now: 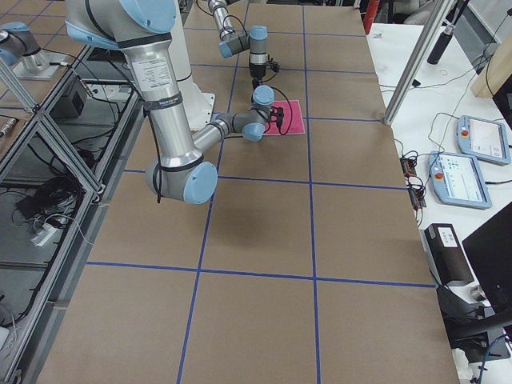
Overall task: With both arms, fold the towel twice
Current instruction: 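Grasp the towel's other near corner with the right gripper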
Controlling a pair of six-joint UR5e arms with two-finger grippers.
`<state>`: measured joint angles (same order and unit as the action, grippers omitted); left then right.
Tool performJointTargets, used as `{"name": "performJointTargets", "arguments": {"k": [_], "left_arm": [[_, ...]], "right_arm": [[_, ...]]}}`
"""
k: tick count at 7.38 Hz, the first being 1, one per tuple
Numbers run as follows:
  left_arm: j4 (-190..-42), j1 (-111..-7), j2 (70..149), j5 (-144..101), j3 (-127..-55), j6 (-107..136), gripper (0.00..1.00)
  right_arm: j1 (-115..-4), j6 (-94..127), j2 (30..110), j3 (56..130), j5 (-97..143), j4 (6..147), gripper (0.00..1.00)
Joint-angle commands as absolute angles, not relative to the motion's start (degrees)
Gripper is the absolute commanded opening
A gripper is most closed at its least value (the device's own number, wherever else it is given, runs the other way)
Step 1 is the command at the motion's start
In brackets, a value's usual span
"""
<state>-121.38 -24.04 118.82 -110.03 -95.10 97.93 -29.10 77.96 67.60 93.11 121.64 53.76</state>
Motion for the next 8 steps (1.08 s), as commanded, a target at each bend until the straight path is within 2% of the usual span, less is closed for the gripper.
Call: {"name": "performJointTargets", "arguments": {"k": [1, 8], "left_arm": [[-121.38, -23.99, 118.83, -110.04, -95.10, 98.00, 0.00], [-121.38, -24.08, 118.74, -109.95, -95.10, 98.00, 0.00]], "right_arm": [[-29.00, 77.96, 67.68, 93.08, 121.64, 53.70, 0.61], [-29.00, 77.96, 67.85, 92.81, 121.90, 53.79, 0.57]]}}
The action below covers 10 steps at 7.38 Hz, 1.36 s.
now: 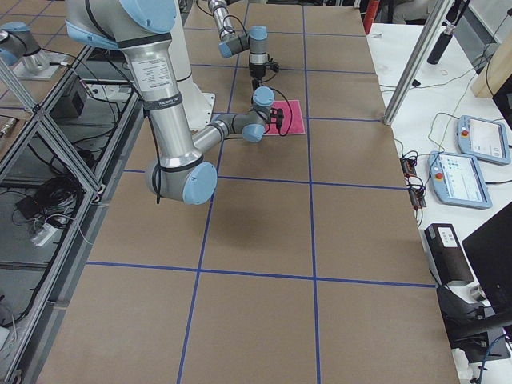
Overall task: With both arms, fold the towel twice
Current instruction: 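Grasp the towel's other near corner with the right gripper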
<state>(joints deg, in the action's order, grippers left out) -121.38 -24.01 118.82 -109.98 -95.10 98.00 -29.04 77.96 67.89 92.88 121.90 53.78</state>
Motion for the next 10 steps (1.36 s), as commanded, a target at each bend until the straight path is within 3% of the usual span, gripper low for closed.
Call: {"name": "performJointTargets", "arguments": {"k": [1, 2, 4, 5, 10], "left_arm": [[-121.38, -24.08, 118.74, -109.95, -95.10, 98.00, 0.00], [-121.38, -24.08, 118.74, -109.95, -95.10, 98.00, 0.00], [-121.38, -24.08, 118.74, -109.95, -95.10, 98.00, 0.00], [-121.38, -24.17, 118.74, -109.95, -95.10, 98.00, 0.00], [-121.38, -24.70, 118.57, -110.39, -96.15, 97.65, 0.00]], "right_arm": [[-29.00, 77.96, 67.76, 92.81, 121.90, 53.79, 0.57], [-29.00, 77.96, 67.76, 92.81, 121.90, 53.88, 0.52], [-29.00, 77.96, 67.76, 92.81, 121.99, 53.88, 0.08], [-29.00, 77.96, 67.68, 92.99, 122.08, 53.88, 0.00], [-29.36, 81.70, 67.59, 95.00, 122.08, 53.18, 0.00]]}}
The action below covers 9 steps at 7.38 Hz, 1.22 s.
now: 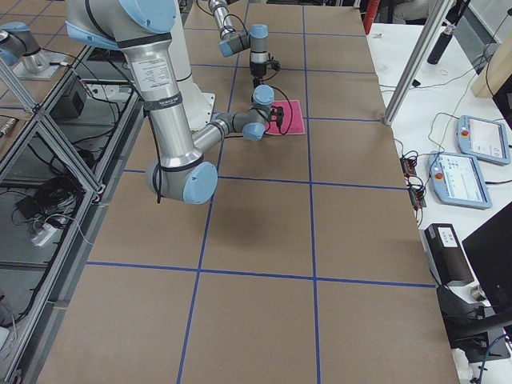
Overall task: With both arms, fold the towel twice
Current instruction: 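Grasp the towel's other near corner with the right gripper, then lift both near corners and carry them over toward the far edge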
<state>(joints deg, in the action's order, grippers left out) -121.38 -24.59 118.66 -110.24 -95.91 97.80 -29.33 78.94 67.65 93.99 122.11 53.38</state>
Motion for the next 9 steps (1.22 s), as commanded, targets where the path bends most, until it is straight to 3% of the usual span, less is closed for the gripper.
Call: {"name": "performJointTargets", "arguments": {"k": [1, 9], "left_arm": [[-121.38, -24.87, 118.56, -110.39, -96.50, 97.47, 0.00], [-121.55, -31.81, 118.56, -116.19, -97.56, 97.29, 0.00]], "right_arm": [[-29.44, 83.13, 67.76, 96.40, 122.25, 53.09, 0.00], [-34.62, 84.29, 66.28, 97.74, 122.43, 53.17, 0.00]]}}
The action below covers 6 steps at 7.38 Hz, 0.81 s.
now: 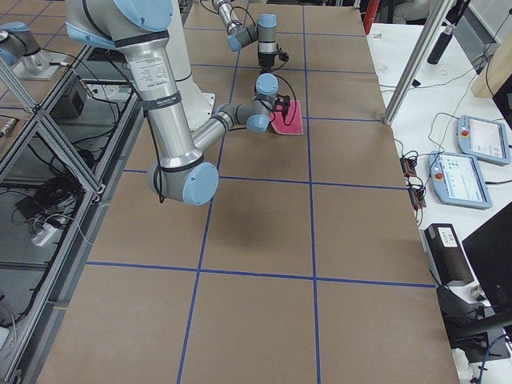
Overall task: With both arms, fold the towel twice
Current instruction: 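Lift both near corners and carry them over toward the far edge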
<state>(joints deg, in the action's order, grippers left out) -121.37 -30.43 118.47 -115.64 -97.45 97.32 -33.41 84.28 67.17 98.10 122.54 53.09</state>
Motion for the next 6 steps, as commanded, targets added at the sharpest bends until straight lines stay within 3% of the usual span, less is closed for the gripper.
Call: {"name": "performJointTargets", "arguments": {"k": [1, 6], "left_arm": [[-121.64, -32.25, 118.65, -116.19, -97.47, 97.29, 0.00], [-121.64, -33.66, 118.92, -115.84, -95.55, 97.29, 0.00]], "right_arm": [[-35.24, 84.20, 65.66, 97.47, 122.34, 53.26, 0.00], [-38.84, 84.20, 61.61, 91.68, 122.34, 53.26, 0.00]]}}
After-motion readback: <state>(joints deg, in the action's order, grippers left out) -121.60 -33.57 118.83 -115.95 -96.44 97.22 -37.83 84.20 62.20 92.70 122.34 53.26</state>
